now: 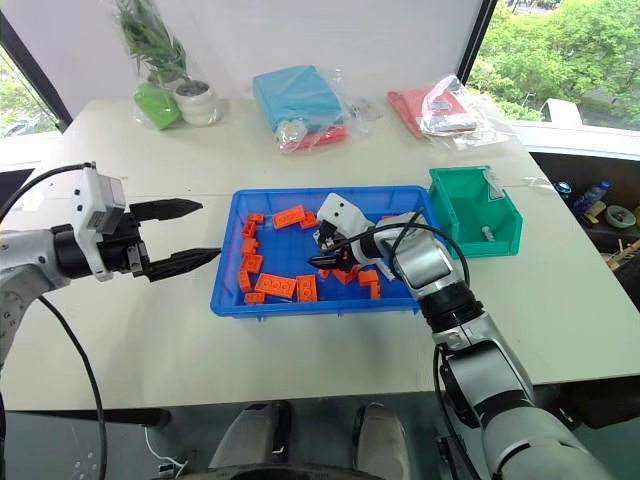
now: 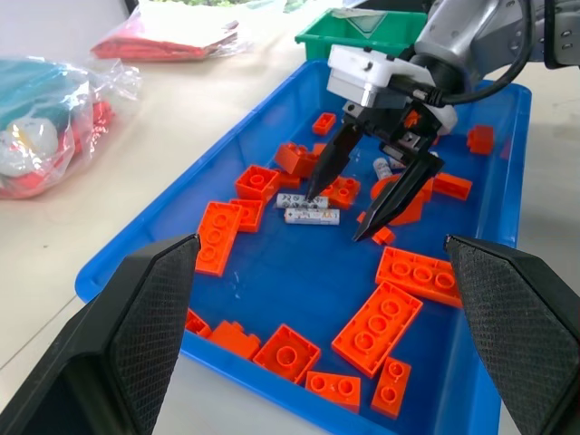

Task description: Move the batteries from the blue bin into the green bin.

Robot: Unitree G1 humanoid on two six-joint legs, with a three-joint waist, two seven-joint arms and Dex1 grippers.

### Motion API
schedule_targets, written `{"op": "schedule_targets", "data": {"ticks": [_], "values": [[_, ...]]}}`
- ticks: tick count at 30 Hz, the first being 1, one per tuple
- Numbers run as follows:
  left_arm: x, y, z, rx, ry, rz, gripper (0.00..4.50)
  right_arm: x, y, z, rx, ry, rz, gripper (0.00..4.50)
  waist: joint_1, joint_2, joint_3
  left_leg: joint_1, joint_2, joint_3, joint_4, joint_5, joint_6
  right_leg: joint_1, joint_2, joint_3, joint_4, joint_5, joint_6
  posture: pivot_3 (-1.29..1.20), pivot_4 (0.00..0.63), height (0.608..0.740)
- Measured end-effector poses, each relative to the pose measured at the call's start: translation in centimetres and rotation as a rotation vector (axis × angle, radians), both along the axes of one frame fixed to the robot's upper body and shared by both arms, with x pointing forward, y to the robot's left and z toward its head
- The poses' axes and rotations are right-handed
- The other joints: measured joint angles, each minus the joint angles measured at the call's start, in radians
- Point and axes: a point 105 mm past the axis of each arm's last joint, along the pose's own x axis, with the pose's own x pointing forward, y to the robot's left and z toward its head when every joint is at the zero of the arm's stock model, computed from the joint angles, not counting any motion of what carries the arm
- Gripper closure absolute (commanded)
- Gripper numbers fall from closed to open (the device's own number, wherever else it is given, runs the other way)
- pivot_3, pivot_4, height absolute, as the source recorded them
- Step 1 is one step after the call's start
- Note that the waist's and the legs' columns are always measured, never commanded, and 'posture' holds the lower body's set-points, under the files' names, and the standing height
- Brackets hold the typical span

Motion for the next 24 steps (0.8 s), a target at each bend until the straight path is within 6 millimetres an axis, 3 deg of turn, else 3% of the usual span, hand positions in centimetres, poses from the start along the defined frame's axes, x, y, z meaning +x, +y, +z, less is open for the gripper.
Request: {"op": "schedule_targets", "data": {"ticks": [13, 16, 18, 21, 24], "values": [[0.0, -0.5, 0.4, 0.004, -0.007, -0.034, 0.0, 1.7, 1.9, -1.1, -0.04, 0.01, -0.002, 1.04, 0.0, -0.002, -0.001, 0.001, 0.0, 0.0, 0.0, 0.0, 0.0, 0.001, 0.0, 0.0, 0.0, 0.0, 0.0, 0.0, 0.15, 0.681], [-0.2, -0.6, 0.2, 0.008, 0.003, -0.054, 0.0, 1.7, 2.0, -1.1, -0.047, 0.002, 0.008, 1.81, 0.0, -0.002, -0.001, 0.001, 0.0, 0.0, 0.0, 0.0, 0.0, 0.001, 0.0, 0.0, 0.0, 0.0, 0.0, 0.0, 0.15, 0.681], [-0.4, -0.9, 0.0, 0.013, 0.014, -0.074, 0.0, 1.6, 2.0, -1.1, -0.051, 0.005, 0.017, 2.67, 0.0, -0.002, -0.001, 0.001, 0.0, 0.0, 0.0, 0.0, 0.0, 0.001, 0.0, 0.0, 0.0, 0.0, 0.0, 0.0, 0.15, 0.681], [-0.6, -1.3, -0.4, 0.018, 0.032, -0.104, 0.0, 1.5, 1.8, -1.1, -0.053, 0.003, 0.016, 4.31, 0.0, -0.002, -0.001, 0.001, 0.0, 0.0, 0.0, 0.0, 0.0, 0.001, 0.0, 0.0, 0.0, 0.0, 0.0, 0.0, 0.15, 0.681], [-0.9, -1.5, -0.5, 0.021, 0.044, -0.125, 0.0, 0.8, 1.6, -0.9, -0.035, 0.019, 0.01, 4.31, 0.0, -0.001, -0.001, 0.001, 0.0, 0.0, 0.0, 0.0, 0.0, 0.001, 0.0, 0.0, 0.0, 0.0, 0.0, 0.0, 0.15, 0.681]]}}
